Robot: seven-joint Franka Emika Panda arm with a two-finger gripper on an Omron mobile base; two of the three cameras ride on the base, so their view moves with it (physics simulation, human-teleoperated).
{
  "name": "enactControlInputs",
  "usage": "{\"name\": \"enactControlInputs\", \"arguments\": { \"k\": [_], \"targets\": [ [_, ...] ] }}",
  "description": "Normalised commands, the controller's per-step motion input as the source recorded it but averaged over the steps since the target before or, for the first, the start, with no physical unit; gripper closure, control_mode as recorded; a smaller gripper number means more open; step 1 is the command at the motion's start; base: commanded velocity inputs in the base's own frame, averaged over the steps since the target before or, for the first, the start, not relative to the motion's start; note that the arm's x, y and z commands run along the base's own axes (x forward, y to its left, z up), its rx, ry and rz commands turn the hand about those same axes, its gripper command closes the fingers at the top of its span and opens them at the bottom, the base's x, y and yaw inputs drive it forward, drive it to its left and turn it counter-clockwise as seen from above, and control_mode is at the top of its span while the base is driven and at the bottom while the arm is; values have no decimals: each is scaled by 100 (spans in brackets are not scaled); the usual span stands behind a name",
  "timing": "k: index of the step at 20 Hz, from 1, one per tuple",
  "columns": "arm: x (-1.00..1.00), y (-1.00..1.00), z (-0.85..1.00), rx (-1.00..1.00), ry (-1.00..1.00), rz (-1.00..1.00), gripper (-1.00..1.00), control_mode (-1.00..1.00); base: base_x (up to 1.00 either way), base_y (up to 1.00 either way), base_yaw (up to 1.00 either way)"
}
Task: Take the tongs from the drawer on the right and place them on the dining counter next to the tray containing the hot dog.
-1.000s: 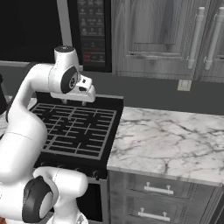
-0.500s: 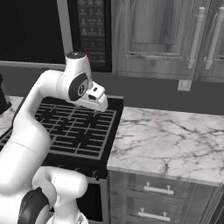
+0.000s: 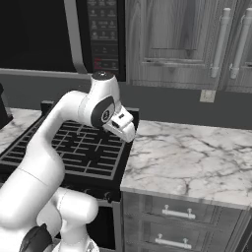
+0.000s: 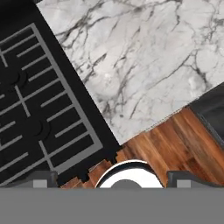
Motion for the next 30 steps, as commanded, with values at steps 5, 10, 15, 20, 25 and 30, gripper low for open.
{"name": "enactControlInputs", "arguments": {
  "k": [5,10,15,20,25,30],
  "targets": [
    [-15,-55,-44,4,-4,-30,-100,-100,0,0,0],
    [-30,-53,-38,9,-11,-26,-100,-100,0,0,0],
    [-37,-49,-30,12,-10,-22,-100,-100,0,0,0],
    [-35,-48,-29,12,-10,-19,-100,-100,0,0,0],
    [-36,-42,-37,9,-5,-17,-100,-100,0,0,0],
    [-35,-36,-42,6,-4,-16,-100,-100,0,0,0]
  ]
}}
